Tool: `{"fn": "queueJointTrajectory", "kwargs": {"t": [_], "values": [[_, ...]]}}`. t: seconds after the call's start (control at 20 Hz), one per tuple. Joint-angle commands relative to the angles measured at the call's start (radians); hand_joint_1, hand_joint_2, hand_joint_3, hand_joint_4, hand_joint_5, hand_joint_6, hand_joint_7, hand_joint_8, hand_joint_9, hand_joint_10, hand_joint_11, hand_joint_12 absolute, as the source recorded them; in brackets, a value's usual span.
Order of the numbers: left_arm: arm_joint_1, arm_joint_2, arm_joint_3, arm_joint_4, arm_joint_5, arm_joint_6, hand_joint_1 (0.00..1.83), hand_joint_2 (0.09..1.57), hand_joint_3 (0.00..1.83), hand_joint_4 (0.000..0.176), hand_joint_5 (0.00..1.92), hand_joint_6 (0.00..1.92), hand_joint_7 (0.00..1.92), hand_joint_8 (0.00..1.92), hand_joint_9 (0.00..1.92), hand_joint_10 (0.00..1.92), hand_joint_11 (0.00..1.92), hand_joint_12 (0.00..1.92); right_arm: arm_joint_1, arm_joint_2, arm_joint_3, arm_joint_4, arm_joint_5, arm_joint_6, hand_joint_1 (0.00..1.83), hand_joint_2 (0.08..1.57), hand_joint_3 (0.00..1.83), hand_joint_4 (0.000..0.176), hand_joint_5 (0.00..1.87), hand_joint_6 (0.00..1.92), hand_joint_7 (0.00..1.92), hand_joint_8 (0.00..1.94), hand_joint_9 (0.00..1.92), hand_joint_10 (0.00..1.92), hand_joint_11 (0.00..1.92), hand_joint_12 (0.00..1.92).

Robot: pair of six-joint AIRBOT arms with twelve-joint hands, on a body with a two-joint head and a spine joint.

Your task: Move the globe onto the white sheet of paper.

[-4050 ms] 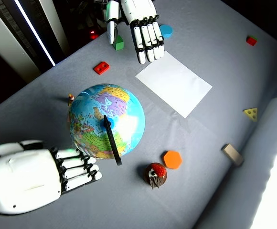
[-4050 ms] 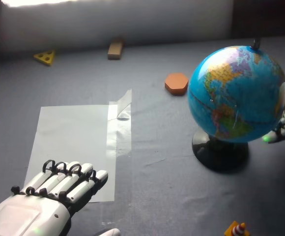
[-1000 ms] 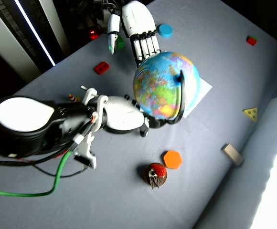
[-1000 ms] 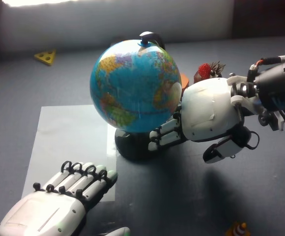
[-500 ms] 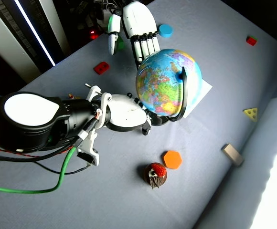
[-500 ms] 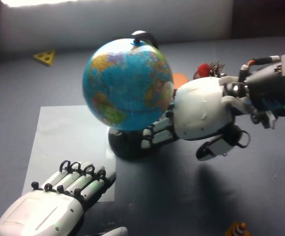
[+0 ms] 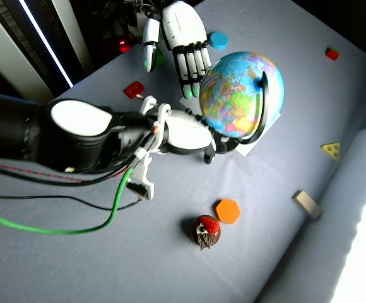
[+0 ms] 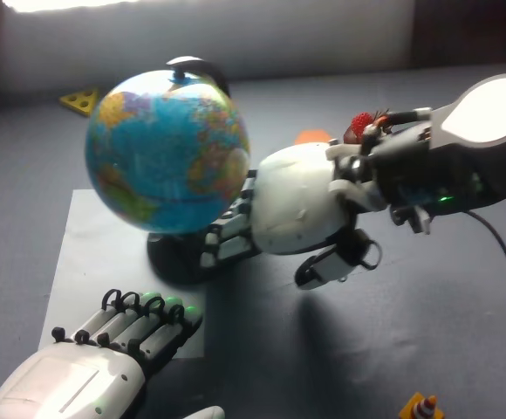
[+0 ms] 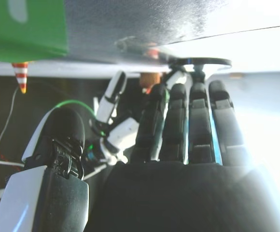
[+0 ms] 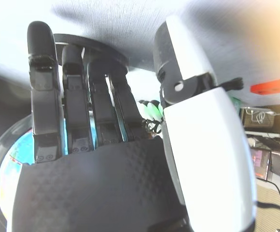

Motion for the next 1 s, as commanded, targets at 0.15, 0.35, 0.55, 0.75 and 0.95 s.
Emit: {"fn": "queueJointTrajectory", "kwargs": {"t": [0.15, 0.35, 0.55, 0.75, 0.95], "values": [[-0.004, 0.007, -0.010, 0.045, -0.104, -0.005, 0.00, 1.23, 0.00, 0.000, 0.11, 0.00, 0.07, 0.00, 0.03, 0.00, 0.00, 0.14, 0.026, -0.033, -0.003, 0.016, -0.030, 0.002, 0.04, 1.17, 0.00, 0.000, 0.13, 0.00, 0.17, 0.00, 0.16, 0.00, 0.00, 0.26], [0.001, 0.007, -0.018, 0.038, -0.112, -0.005, 0.00, 1.23, 0.00, 0.000, 0.11, 0.00, 0.07, 0.00, 0.03, 0.00, 0.00, 0.14, 0.040, -0.069, -0.003, 0.007, -0.052, 0.009, 0.05, 1.17, 0.00, 0.000, 0.09, 0.00, 0.15, 0.00, 0.14, 0.00, 0.00, 0.23], [0.001, 0.010, -0.022, 0.030, -0.117, -0.005, 0.00, 1.23, 0.00, 0.000, 0.11, 0.00, 0.07, 0.00, 0.03, 0.00, 0.00, 0.14, 0.048, -0.096, -0.003, -0.061, -0.072, 0.088, 0.05, 1.17, 0.00, 0.000, 0.11, 0.01, 0.15, 0.00, 0.14, 0.00, 0.00, 0.25], [0.002, 0.011, -0.022, 0.029, -0.117, -0.005, 0.00, 1.23, 0.00, 0.000, 0.11, 0.00, 0.07, 0.00, 0.03, 0.00, 0.00, 0.14, 0.047, -0.097, -0.003, -0.072, -0.070, 0.119, 0.04, 1.16, 0.00, 0.000, 0.12, 0.01, 0.15, 0.00, 0.14, 0.00, 0.00, 0.26], [0.007, 0.019, -0.023, 0.030, -0.117, -0.018, 0.00, 1.23, 0.00, 0.000, 0.10, 0.00, 0.07, 0.00, 0.03, 0.00, 0.00, 0.14, 0.032, -0.068, -0.018, -0.072, -0.052, 0.123, 0.03, 1.17, 0.00, 0.000, 0.11, 0.00, 0.16, 0.00, 0.15, 0.00, 0.00, 0.22]]}}
